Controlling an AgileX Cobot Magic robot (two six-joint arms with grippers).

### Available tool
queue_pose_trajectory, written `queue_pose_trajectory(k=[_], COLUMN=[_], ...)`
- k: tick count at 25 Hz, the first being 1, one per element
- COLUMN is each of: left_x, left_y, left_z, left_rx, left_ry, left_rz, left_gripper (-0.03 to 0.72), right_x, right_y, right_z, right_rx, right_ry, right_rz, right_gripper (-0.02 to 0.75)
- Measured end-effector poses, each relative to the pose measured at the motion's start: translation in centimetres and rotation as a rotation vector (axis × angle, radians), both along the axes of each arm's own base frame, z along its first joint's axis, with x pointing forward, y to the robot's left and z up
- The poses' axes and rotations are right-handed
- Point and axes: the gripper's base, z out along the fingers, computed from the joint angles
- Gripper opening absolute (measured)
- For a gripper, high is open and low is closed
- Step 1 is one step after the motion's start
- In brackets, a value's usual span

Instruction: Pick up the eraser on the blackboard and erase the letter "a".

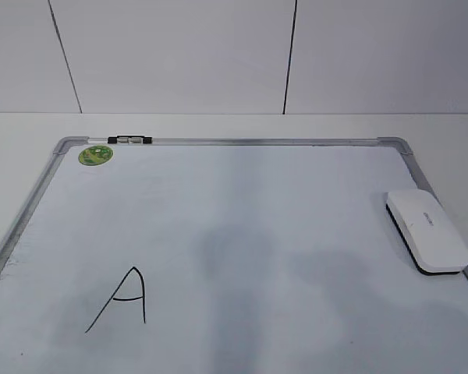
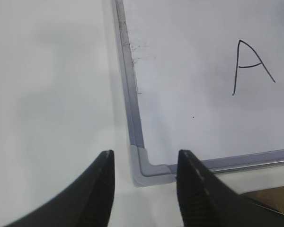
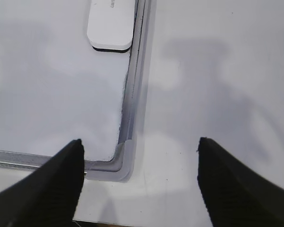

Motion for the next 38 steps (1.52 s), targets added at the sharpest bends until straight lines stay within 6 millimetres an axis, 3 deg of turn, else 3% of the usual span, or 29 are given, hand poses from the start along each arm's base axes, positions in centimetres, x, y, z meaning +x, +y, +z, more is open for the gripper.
queue_pose_trajectory(k=[21,34,38], left_x=[-0.1,-4.7,-4.8], left_y=[0.0,0.1,0.1], left_z=[0.1,0.6,0.5], left_rx=[-0.001,-0.005,-0.005], left_ry=[-0.016,-0.311,-0.317], left_rz=[0.001,0.0,0.0], left_gripper=[0.288,0.286,0.272], right_x=[0.0,-1.6,-2.6], right_y=[0.0,-0.4,-0.4], right_z=[0.1,0.2,0.2], right_rx=[0.003,0.011,0.013], right_ry=[-0.016,-0.113,-0.175], right_rz=[0.002,-0.199,-0.219], right_gripper=[0.593,0.593,0.593])
